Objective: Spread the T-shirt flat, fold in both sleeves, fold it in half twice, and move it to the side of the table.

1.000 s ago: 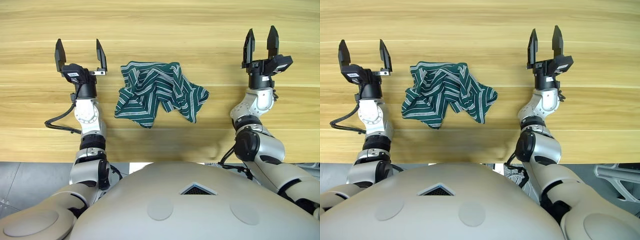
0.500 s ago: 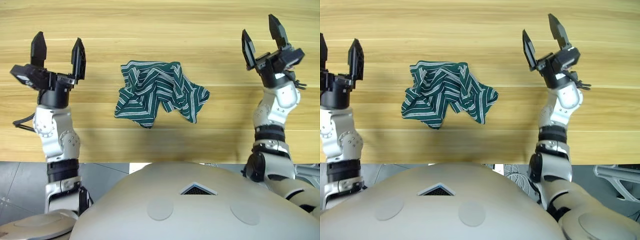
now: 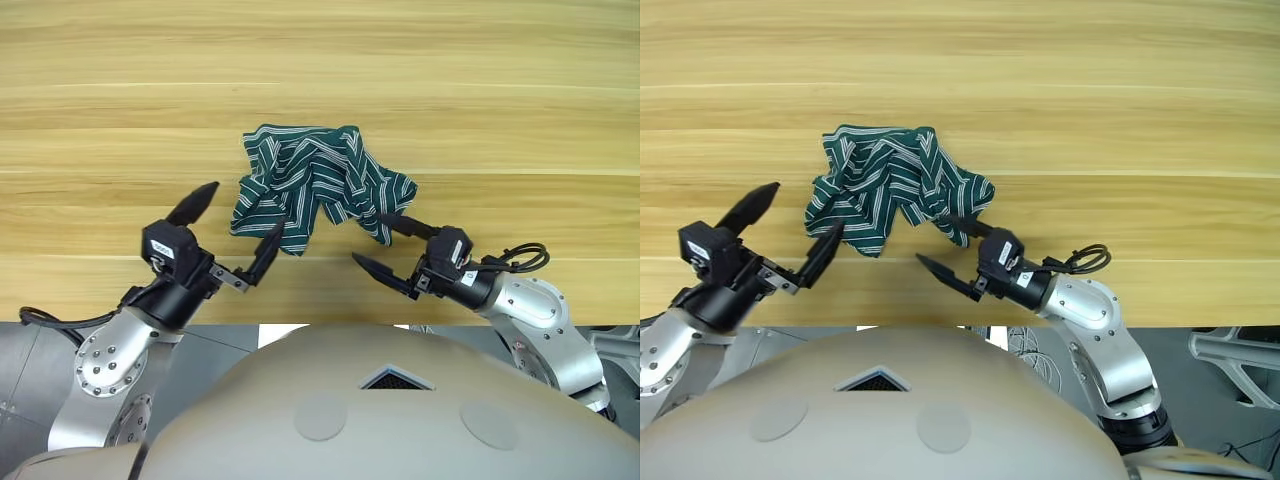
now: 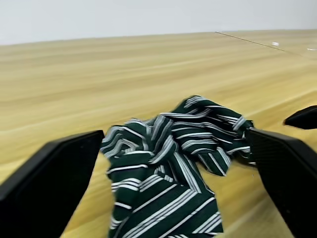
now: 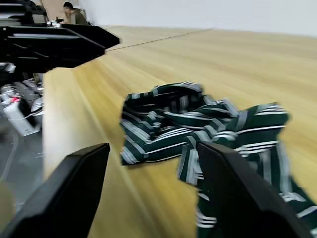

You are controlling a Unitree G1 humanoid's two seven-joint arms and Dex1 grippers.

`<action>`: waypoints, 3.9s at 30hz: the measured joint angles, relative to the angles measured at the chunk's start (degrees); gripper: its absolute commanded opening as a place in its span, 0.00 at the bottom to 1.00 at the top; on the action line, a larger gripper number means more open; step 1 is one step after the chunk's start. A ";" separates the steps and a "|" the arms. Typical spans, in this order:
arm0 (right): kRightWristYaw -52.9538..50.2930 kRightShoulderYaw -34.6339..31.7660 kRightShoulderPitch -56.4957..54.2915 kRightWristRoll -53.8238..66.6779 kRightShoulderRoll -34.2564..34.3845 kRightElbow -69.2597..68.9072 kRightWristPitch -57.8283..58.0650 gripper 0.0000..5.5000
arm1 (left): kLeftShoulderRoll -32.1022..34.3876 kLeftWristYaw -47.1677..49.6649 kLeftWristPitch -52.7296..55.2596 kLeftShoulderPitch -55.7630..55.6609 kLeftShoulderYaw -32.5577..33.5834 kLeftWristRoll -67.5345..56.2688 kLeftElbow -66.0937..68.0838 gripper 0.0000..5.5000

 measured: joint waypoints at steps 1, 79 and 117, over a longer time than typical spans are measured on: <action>-0.51 0.67 -0.70 0.16 0.04 -0.01 1.32 0.59 | 0.00 0.09 1.33 -0.99 -1.02 0.85 0.08 0.94; 1.38 -15.39 -66.39 -3.98 -8.03 39.73 9.08 0.00 | 9.05 -7.72 26.78 -68.46 15.56 -7.12 44.15 0.00; -16.68 -22.23 -118.98 -22.11 5.89 119.79 -13.79 0.00 | -4.29 -0.65 -8.77 -138.38 3.69 23.60 131.17 0.00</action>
